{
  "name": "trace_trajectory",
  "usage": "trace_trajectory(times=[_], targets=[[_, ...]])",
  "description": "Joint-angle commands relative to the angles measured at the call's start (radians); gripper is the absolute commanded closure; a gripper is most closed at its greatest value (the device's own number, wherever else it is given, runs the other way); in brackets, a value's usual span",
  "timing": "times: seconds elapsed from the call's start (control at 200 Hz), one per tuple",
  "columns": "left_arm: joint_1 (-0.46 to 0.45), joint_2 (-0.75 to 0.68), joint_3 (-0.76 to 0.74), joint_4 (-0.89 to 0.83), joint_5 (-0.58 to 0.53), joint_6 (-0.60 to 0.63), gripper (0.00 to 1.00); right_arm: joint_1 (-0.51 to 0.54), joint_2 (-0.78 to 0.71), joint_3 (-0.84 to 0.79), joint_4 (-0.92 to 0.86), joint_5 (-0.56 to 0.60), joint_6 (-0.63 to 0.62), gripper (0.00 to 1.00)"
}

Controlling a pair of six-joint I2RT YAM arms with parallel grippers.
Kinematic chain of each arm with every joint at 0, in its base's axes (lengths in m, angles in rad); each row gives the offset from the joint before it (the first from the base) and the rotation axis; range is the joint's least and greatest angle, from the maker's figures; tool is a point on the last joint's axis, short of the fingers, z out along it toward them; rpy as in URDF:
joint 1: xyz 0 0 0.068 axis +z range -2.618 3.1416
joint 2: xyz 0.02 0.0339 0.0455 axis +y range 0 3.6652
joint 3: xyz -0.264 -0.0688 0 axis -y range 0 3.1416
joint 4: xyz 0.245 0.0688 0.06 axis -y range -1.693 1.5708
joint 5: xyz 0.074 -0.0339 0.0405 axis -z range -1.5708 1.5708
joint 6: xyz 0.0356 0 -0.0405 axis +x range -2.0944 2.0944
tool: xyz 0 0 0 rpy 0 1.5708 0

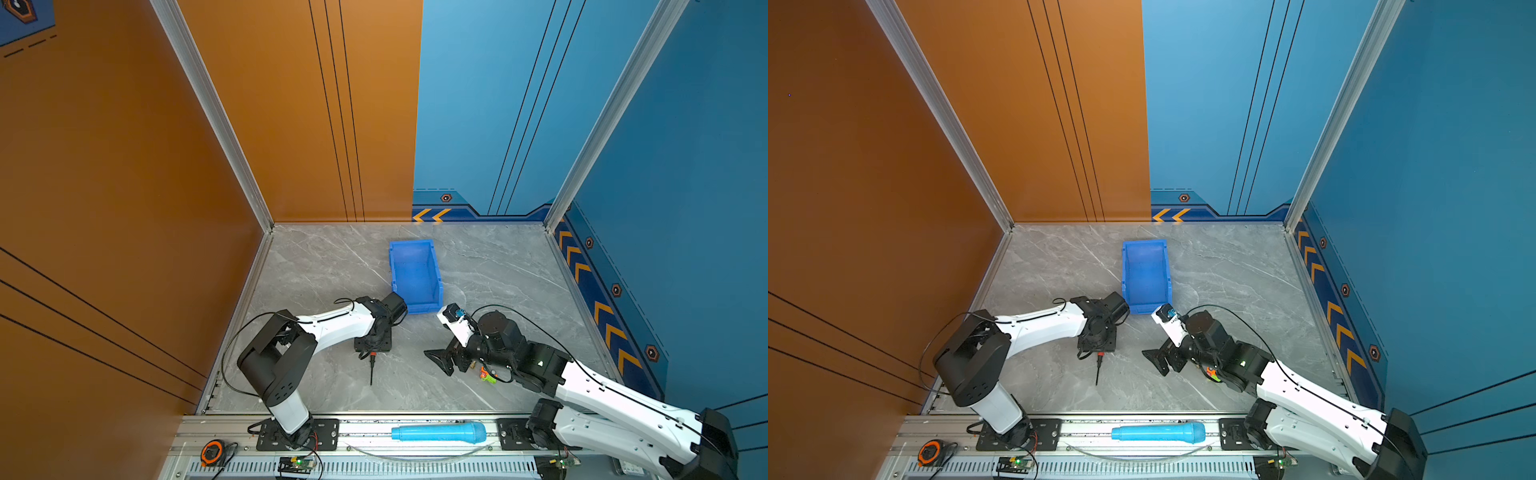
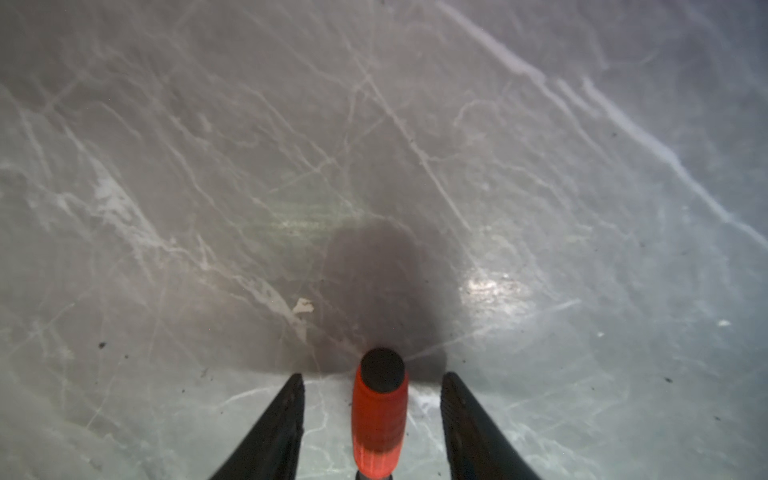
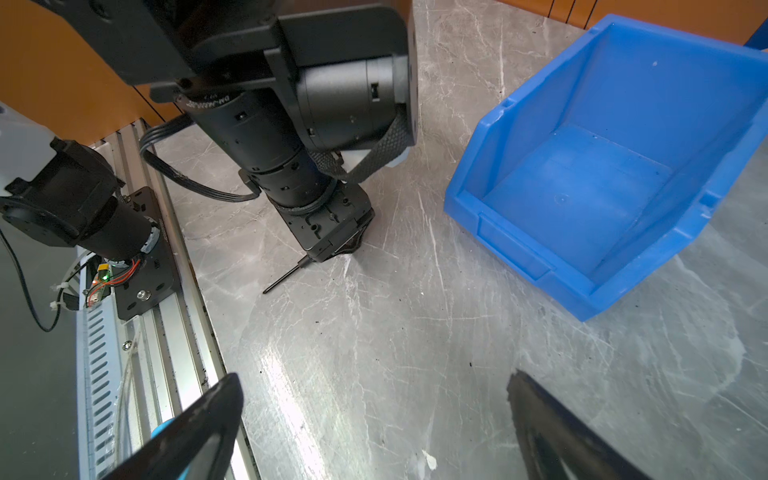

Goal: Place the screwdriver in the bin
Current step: 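Close the left gripper on the screwdriver's red handle, then lift the screwdriver with the left gripper and carry it over the blue bin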

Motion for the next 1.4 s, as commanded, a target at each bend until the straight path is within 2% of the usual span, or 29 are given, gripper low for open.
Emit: trace_trajectory(times=[0.0, 0.155, 0.406, 0.676, 0.876, 1.126, 1.146, 1.397], targets=[[-0.010, 0.020, 0.009, -0.008, 0.004, -0.012, 0.52, 0.004, 0.011, -0.009, 0.021, 0.024, 0.002, 0.00], [-0.015, 0.026, 0.002, -0.005, -0.002, -0.022, 0.58, 0.003, 0.015, -0.001, 0.026, 0.036, -0.003, 0.00], [-0.018, 0.031, -0.016, 0.010, 0.000, -0.024, 0.75, 0.002, 0.023, 0.040, 0.026, 0.065, -0.015, 0.00], [-0.018, 0.020, -0.005, 0.010, 0.000, -0.031, 0.84, -0.013, 0.043, 0.053, 0.030, 0.074, -0.015, 0.00], [-0.021, -0.029, 0.028, 0.000, 0.001, -0.020, 0.90, -0.076, 0.034, 0.074, 0.030, 0.060, 0.012, 0.00], [-0.022, -0.021, 0.248, -0.062, -0.016, 0.038, 0.92, -0.181, 0.023, 0.108, 0.031, 0.028, 0.041, 0.00], [-0.021, -0.016, 0.271, -0.067, -0.018, 0.044, 0.93, -0.215, 0.025, 0.112, 0.031, 0.025, 0.041, 0.00], [0.012, 0.143, 0.575, -0.086, -0.002, 0.100, 0.93, -0.332, 0.083, 0.170, 0.028, -0.032, 0.014, 0.00]])
